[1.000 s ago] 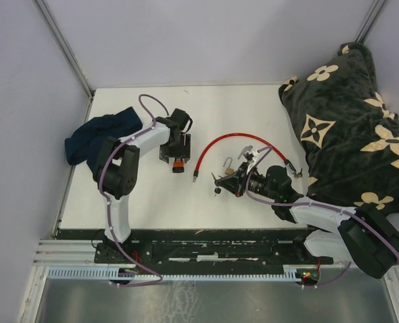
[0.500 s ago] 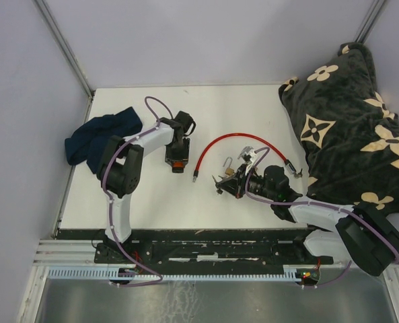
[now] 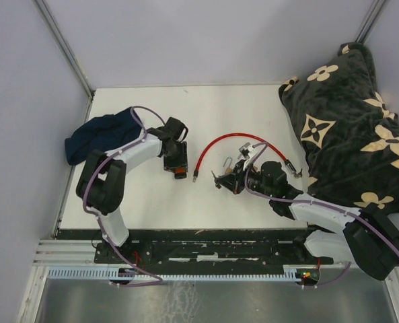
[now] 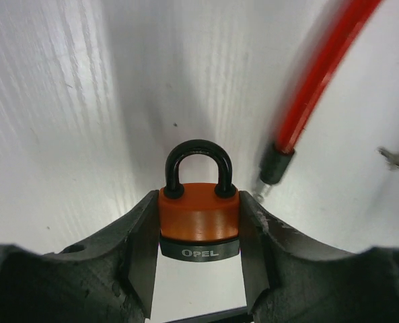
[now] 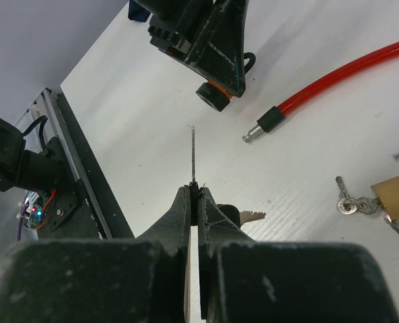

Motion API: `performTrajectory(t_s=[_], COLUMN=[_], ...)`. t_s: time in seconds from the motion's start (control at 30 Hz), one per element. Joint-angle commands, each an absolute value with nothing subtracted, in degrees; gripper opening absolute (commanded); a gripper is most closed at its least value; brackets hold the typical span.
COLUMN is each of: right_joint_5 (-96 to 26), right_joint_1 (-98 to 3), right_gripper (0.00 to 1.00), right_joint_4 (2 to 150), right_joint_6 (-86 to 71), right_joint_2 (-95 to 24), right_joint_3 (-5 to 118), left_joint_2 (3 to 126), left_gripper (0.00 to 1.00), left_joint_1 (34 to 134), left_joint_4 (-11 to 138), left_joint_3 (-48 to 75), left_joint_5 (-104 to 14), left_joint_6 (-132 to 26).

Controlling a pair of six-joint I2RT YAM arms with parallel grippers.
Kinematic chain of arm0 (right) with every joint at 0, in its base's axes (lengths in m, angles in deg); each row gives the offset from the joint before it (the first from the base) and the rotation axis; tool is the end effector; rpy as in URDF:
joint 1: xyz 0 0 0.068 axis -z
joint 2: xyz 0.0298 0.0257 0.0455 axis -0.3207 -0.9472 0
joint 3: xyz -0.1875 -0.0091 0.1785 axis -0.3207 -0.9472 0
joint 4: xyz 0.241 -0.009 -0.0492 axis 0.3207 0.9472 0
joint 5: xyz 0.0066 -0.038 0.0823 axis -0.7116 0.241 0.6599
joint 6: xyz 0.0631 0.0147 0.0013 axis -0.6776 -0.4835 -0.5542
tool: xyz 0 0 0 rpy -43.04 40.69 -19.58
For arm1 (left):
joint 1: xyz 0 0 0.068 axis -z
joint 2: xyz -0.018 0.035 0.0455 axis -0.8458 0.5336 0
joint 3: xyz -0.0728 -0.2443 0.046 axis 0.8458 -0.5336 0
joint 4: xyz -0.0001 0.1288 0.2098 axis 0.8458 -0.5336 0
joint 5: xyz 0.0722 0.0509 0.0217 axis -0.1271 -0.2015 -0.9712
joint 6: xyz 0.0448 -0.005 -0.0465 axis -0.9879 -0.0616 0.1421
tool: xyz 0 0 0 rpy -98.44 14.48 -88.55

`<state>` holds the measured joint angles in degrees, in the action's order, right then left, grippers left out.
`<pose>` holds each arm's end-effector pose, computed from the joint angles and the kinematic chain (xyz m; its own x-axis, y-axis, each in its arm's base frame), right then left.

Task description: Unlock with the key

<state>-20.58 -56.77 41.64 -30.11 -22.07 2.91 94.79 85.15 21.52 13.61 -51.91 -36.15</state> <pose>0.1817 0.1663 0.1968 -0.5633 0.1340 -0.8153 -0.6693 0.5045 0.5454 0.3065 -0.1603 0.1594 -0.9704 -0.0270 -0.2399 0.0110 0.9877 -0.1559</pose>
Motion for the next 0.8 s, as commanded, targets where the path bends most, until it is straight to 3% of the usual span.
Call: performTrajectory(t_s=[0.0,0.3,0.77], right_joint_5=[-26.0,-36.2,-38.0], right_joint_1=[-60.6,-69.1,-70.6], right_gripper=[0.02,0.02,0.02], right_joint_4=[43.6,50.8,53.4], right_joint_6=[-31.3,-32.1,-35.8], right_joint_2=[-20.2,-21.9,-29.3], right_joint_3=[6.9,11.6,15.4], left_joint_2=[83.8,71.4,67.6], left_gripper=[0.08,0.07,0.06], left_joint_1=[85.3,85.3,85.4], left_joint_4=[31.5,48.0,50.3], left_joint_3=[9.2,-4.0,-8.4], left_joint_5=[-44.4,-33.6,-30.3], left_joint_6=[-27.6,-13.0,-9.4])
